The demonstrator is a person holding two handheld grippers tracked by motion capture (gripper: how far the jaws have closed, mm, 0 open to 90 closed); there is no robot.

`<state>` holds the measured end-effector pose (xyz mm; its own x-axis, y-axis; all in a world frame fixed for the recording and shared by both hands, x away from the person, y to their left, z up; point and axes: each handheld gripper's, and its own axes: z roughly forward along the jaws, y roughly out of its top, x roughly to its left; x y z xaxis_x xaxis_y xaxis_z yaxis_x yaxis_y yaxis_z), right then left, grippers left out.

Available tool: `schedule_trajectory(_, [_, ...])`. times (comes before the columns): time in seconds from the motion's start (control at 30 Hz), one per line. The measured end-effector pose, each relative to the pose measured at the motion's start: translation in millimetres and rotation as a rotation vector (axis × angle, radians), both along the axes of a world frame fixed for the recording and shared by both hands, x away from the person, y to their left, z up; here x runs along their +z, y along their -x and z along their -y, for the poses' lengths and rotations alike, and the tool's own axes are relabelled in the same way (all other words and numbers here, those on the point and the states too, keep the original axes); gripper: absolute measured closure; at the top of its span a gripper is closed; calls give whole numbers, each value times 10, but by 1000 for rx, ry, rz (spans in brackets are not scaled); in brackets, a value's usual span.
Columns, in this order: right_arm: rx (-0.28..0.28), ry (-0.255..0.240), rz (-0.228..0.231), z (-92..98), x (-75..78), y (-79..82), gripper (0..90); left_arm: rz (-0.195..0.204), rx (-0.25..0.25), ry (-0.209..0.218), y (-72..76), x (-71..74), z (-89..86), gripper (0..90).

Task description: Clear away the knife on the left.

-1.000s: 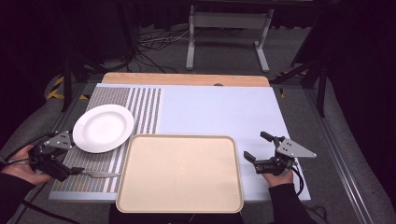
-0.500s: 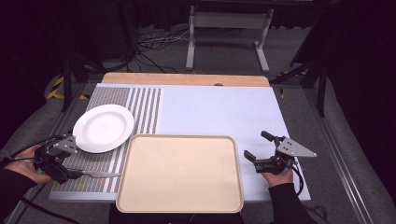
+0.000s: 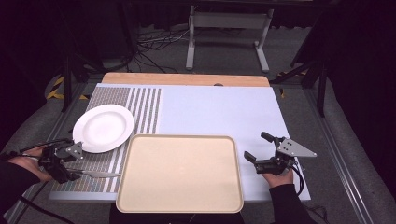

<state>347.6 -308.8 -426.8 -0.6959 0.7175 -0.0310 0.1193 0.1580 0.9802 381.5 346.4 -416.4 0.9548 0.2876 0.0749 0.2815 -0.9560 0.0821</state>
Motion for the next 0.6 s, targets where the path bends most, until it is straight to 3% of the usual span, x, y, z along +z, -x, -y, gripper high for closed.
schedule_trajectory(0.13, [3,-2,-3,1,0,1,1,-20,-13,-18,-27,-33,-1,311])
schedule_trajectory(0.33, [13,-13,-11,5,0,-5,1,-30,-39,48,-43,-69,-24,388])
schedule_trajectory(0.5, [18,-20,-14,10,-1,-8,1,-60,-83,52,-62,-96,-54,535])
schedule_trajectory(0.6, [23,-21,-16,9,-4,-11,1,-61,-124,54,-58,-95,-59,565])
